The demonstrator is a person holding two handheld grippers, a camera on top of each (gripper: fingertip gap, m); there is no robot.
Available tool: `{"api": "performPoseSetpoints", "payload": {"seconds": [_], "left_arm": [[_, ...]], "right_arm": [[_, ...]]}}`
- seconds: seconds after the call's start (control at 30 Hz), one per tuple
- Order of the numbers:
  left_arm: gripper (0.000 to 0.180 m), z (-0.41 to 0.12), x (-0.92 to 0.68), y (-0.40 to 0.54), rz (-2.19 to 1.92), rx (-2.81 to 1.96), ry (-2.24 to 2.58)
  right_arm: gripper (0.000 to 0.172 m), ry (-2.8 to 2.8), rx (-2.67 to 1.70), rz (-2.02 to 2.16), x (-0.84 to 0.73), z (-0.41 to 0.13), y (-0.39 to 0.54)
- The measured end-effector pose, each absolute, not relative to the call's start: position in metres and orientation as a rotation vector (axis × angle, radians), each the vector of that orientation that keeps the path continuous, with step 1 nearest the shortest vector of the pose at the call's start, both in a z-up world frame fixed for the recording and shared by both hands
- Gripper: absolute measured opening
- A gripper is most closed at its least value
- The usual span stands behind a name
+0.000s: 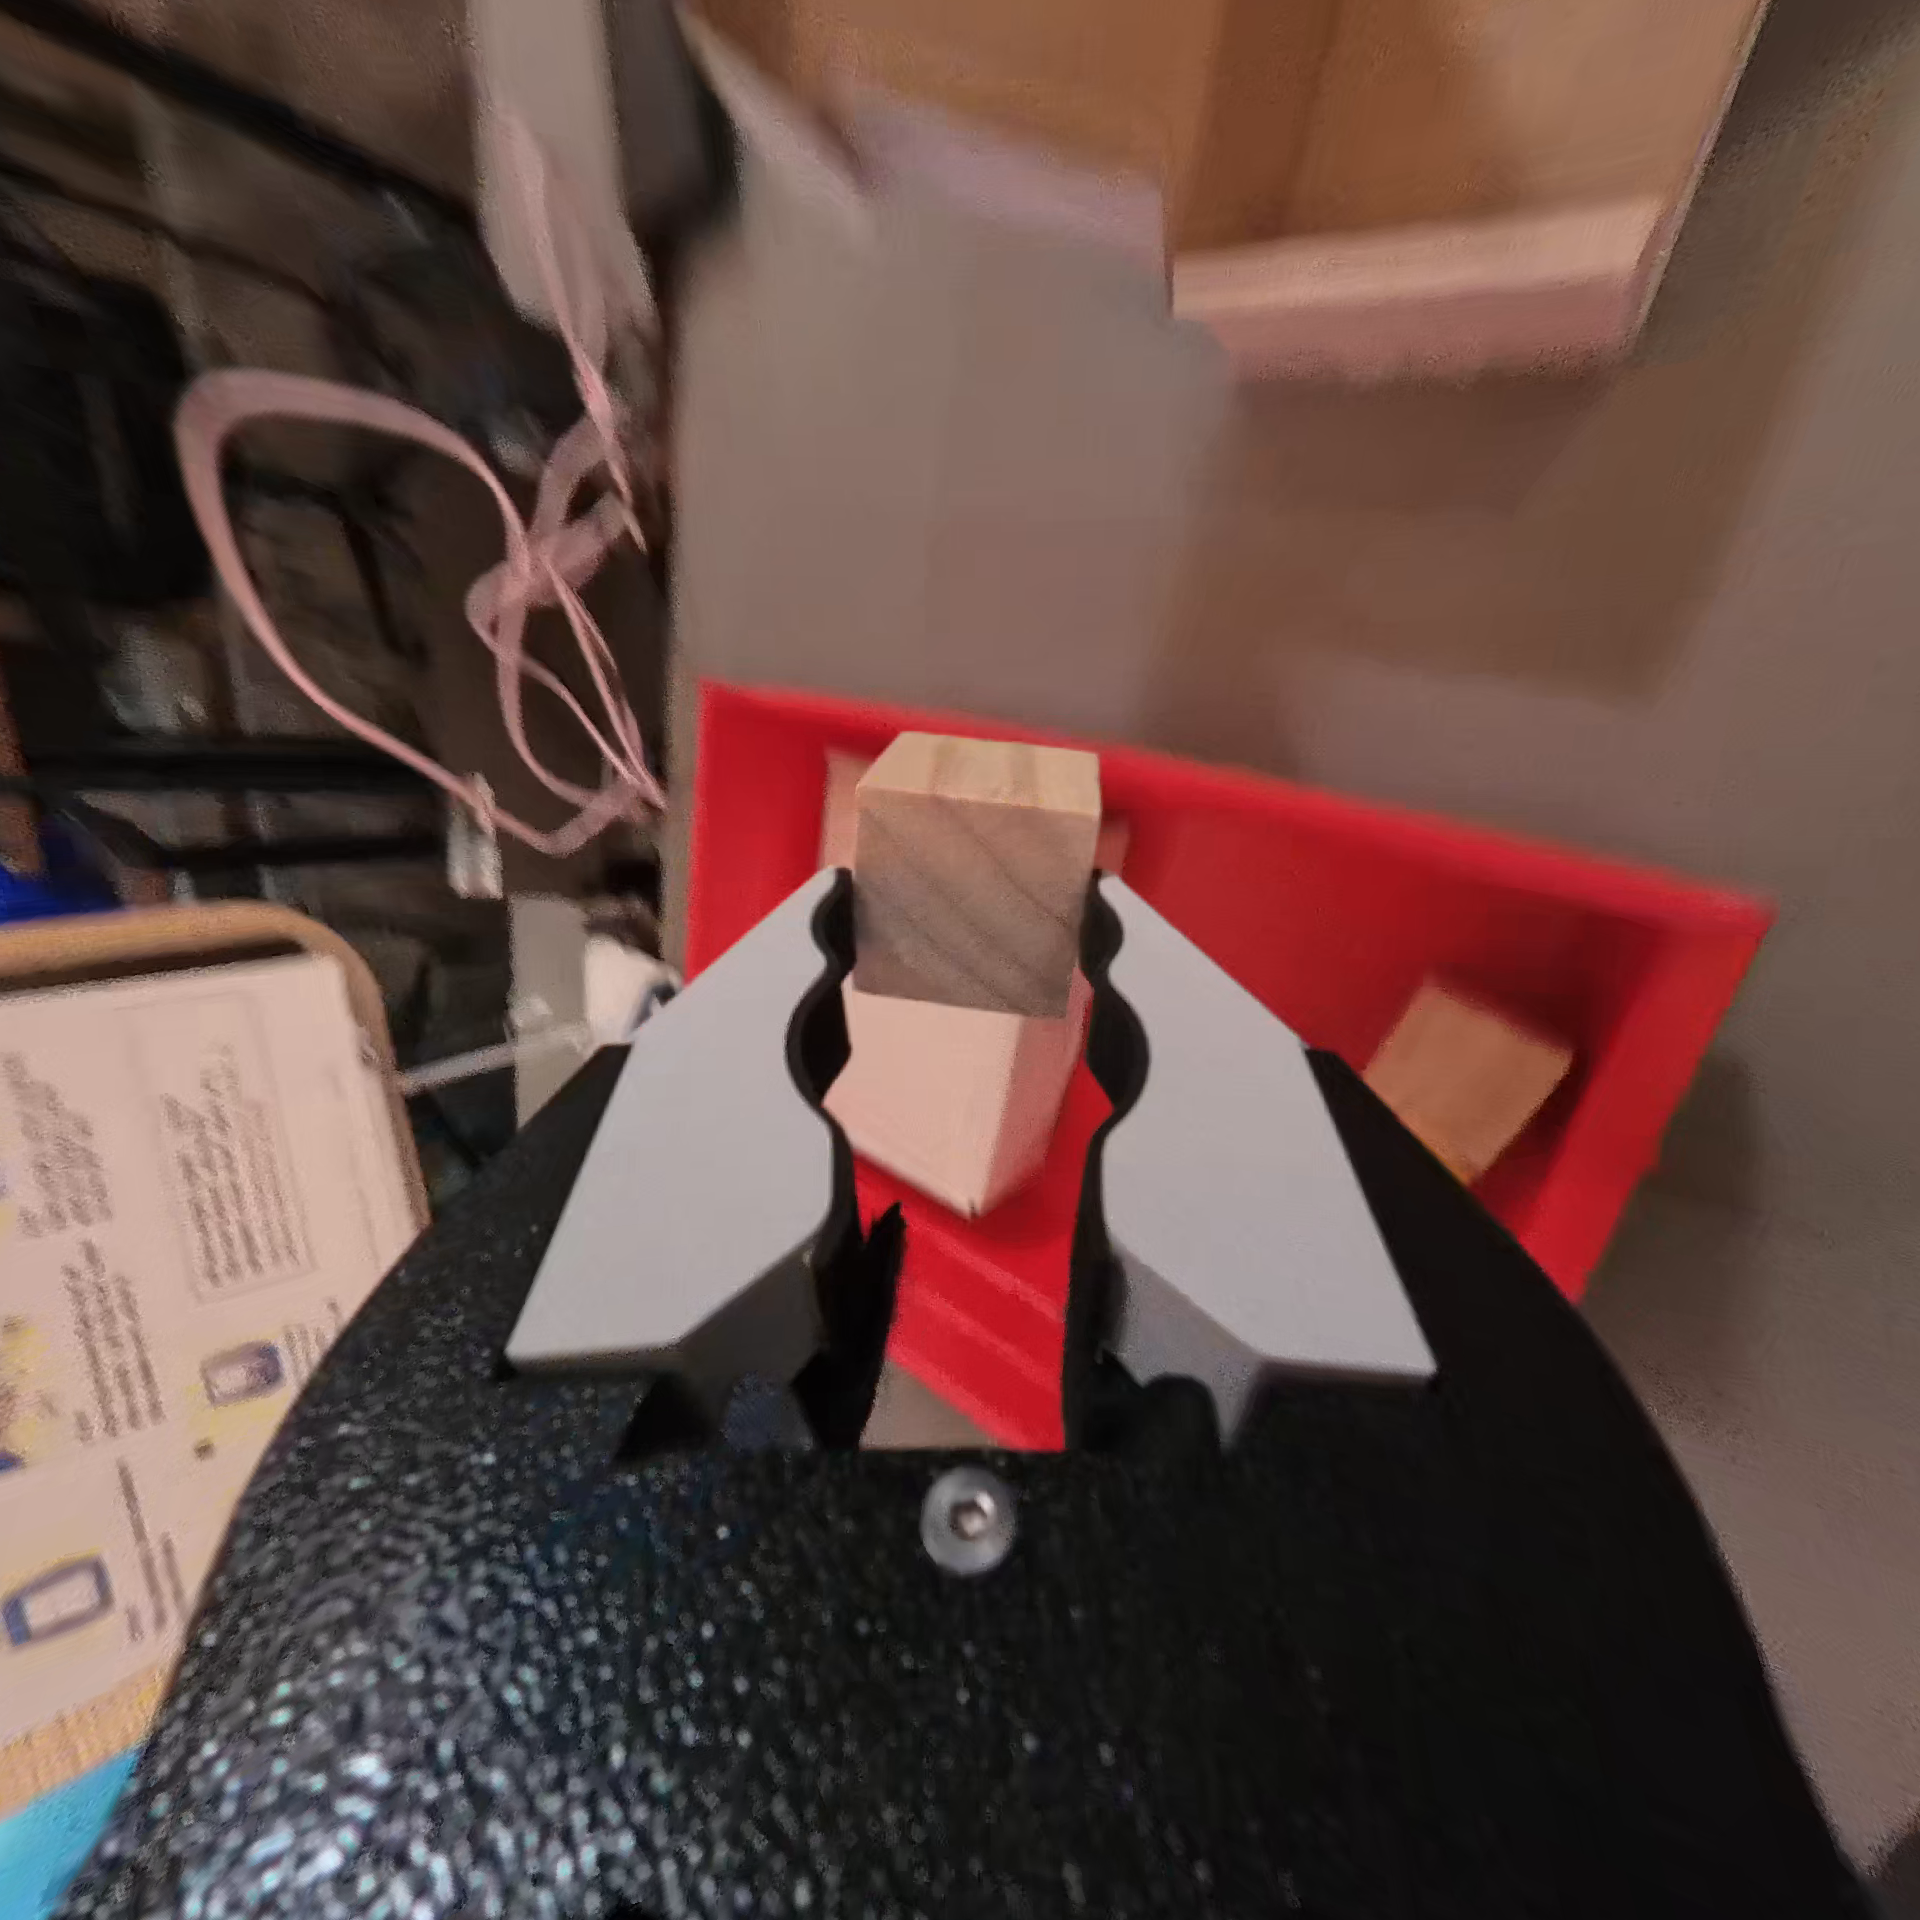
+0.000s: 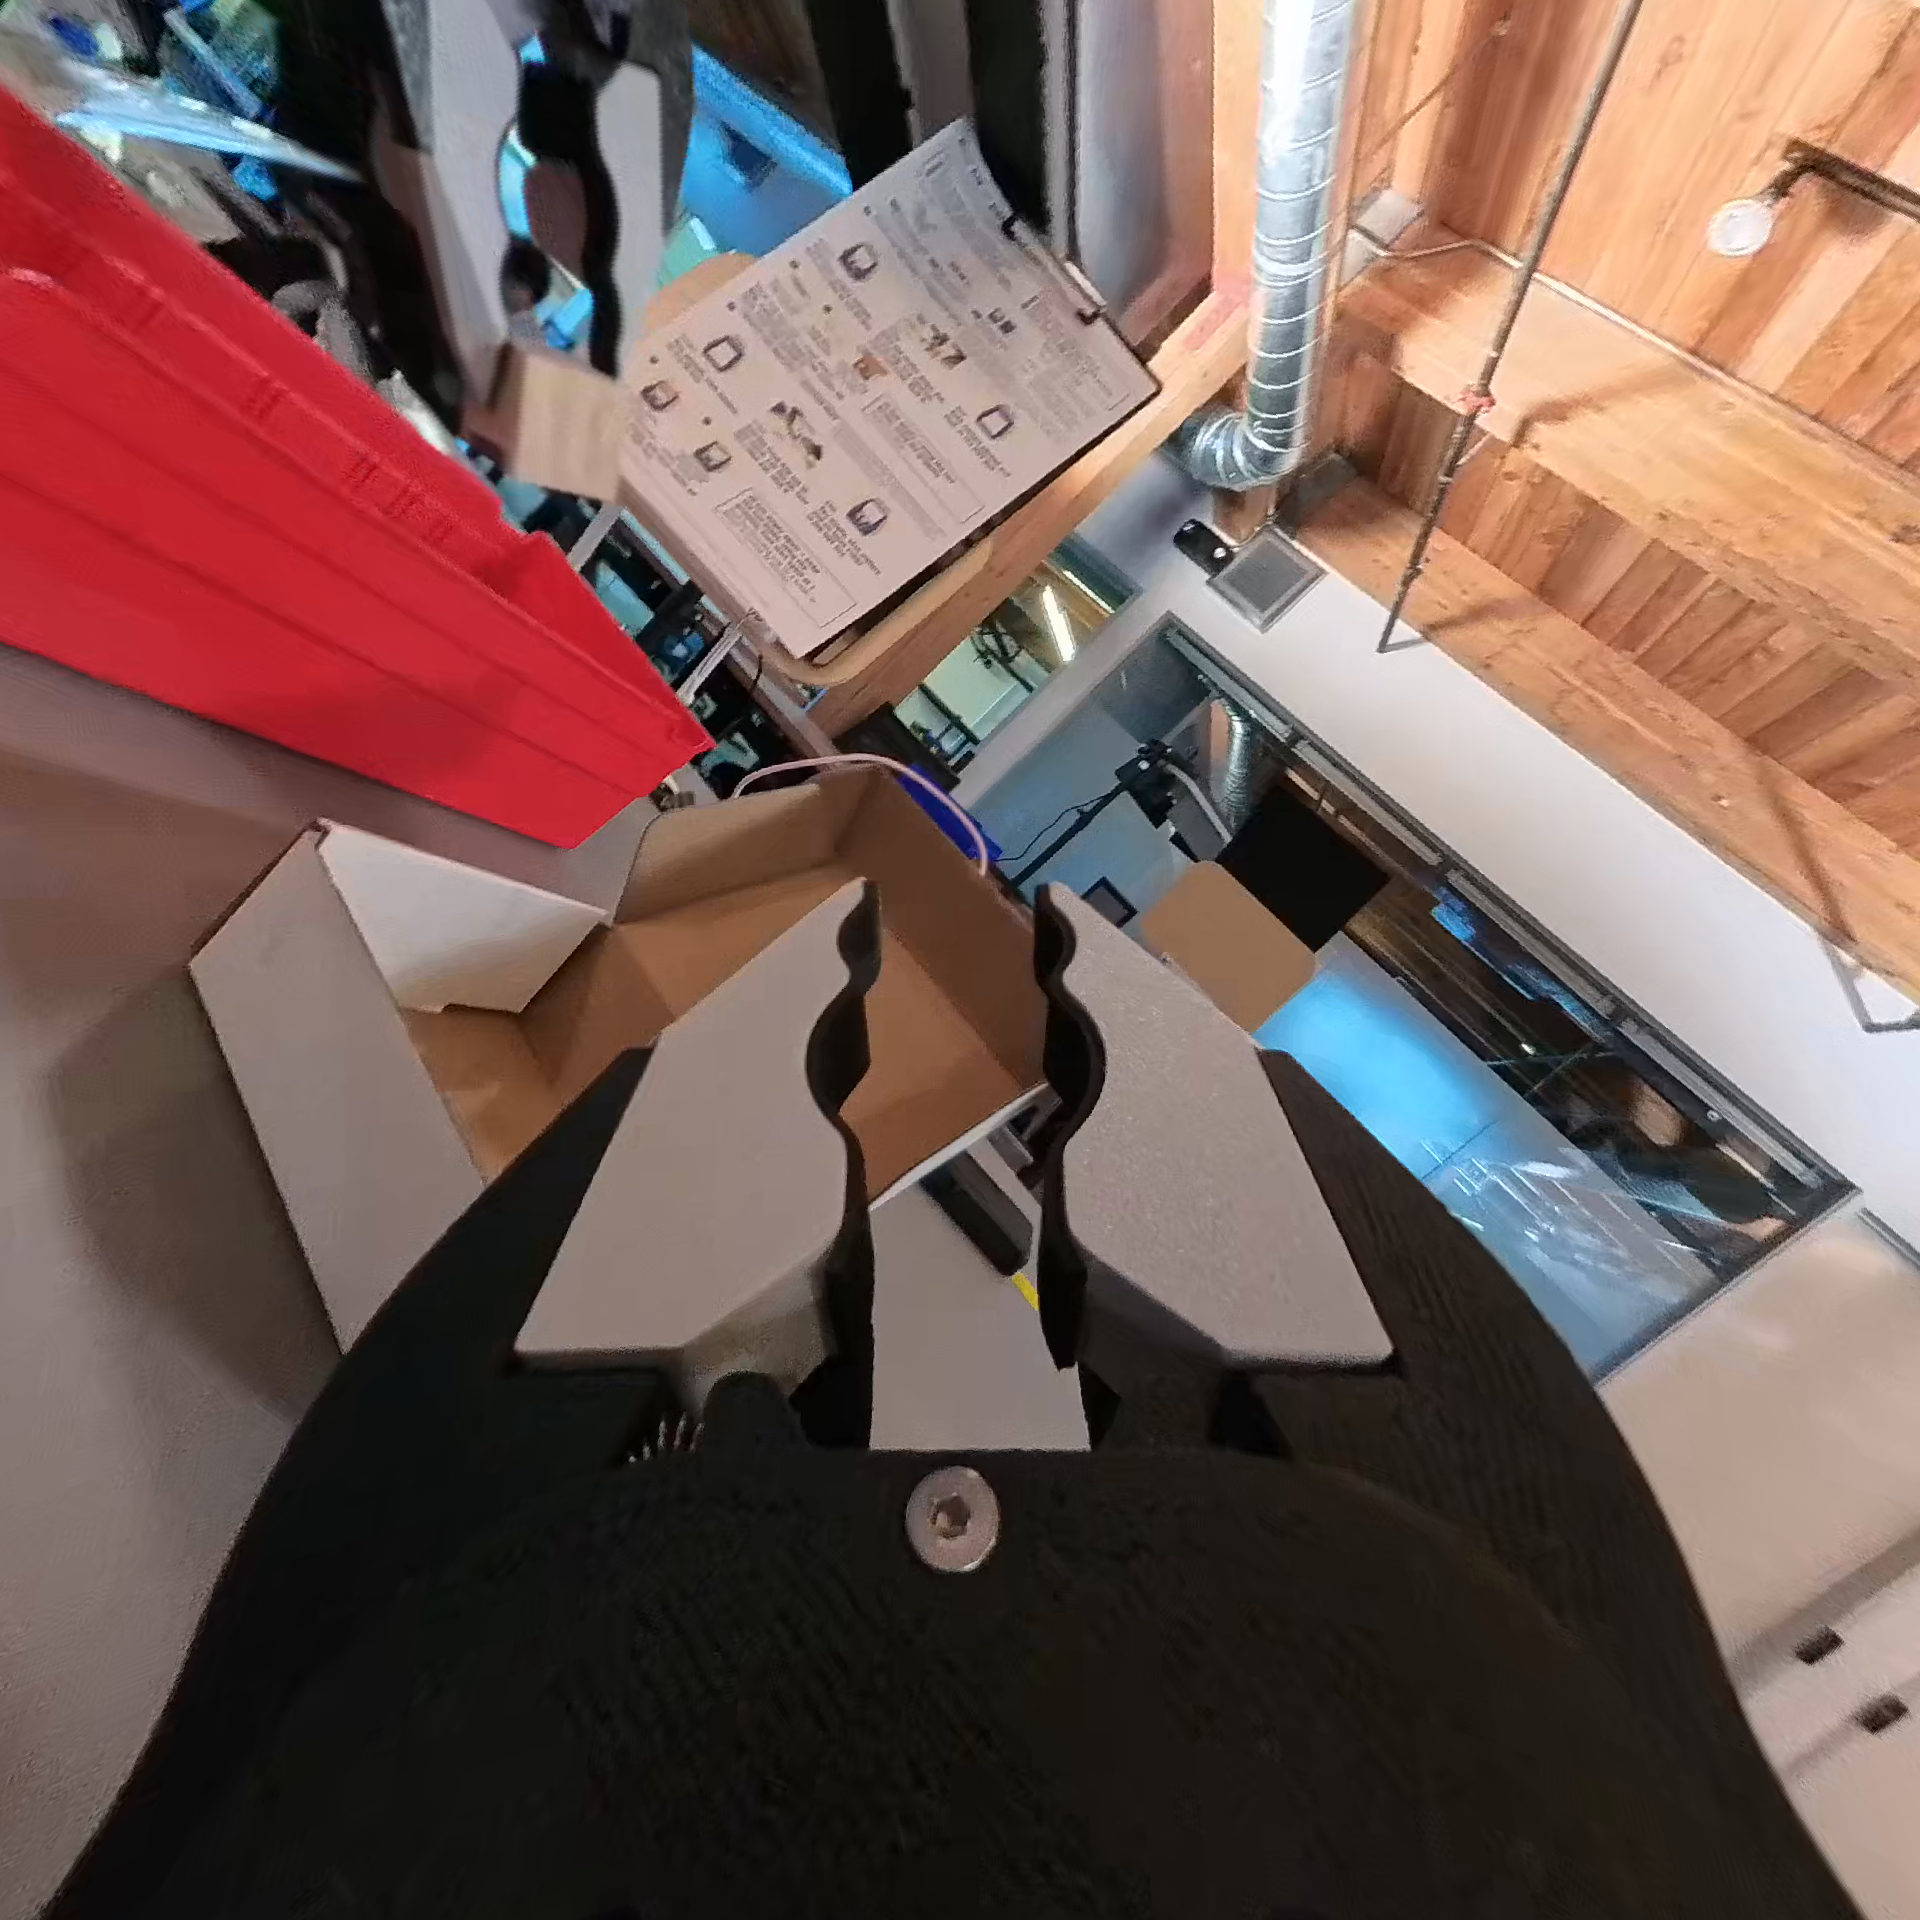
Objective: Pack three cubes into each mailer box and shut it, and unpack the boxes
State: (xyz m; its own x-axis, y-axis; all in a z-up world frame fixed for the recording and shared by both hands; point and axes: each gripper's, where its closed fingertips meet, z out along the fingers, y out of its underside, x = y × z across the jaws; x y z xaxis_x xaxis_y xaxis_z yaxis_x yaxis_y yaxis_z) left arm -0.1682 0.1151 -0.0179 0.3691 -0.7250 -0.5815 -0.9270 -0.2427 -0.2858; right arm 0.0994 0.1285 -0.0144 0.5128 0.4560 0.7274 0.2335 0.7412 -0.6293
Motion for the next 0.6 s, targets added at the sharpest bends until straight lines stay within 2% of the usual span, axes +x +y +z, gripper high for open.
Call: {"api": "performPoseSetpoints", "payload": {"seconds": [0.07,0.17,0.37,0.6], "left_arm": [[0.042,0.007,-0.12,0.116,0.34,-1.894,1.407],[0.042,0.004,-0.052,0.116,0.265,-1.776,1.523],[0.042,-0.041,0.053,0.131,-0.165,-1.807,1.599],[0.042,-0.121,0.068,0.156,-0.116,-2.099,1.734]], "right_arm": [[0.027,-1.006,-0.758,0.172,0.105,-0.008,0.129],[0.027,-0.945,-0.758,0.187,0.114,0.0,0.133],[0.025,-0.859,-0.766,0.195,0.133,0.011,0.141],[0.025,-0.834,-0.787,0.202,0.138,0.012,0.146]]}}
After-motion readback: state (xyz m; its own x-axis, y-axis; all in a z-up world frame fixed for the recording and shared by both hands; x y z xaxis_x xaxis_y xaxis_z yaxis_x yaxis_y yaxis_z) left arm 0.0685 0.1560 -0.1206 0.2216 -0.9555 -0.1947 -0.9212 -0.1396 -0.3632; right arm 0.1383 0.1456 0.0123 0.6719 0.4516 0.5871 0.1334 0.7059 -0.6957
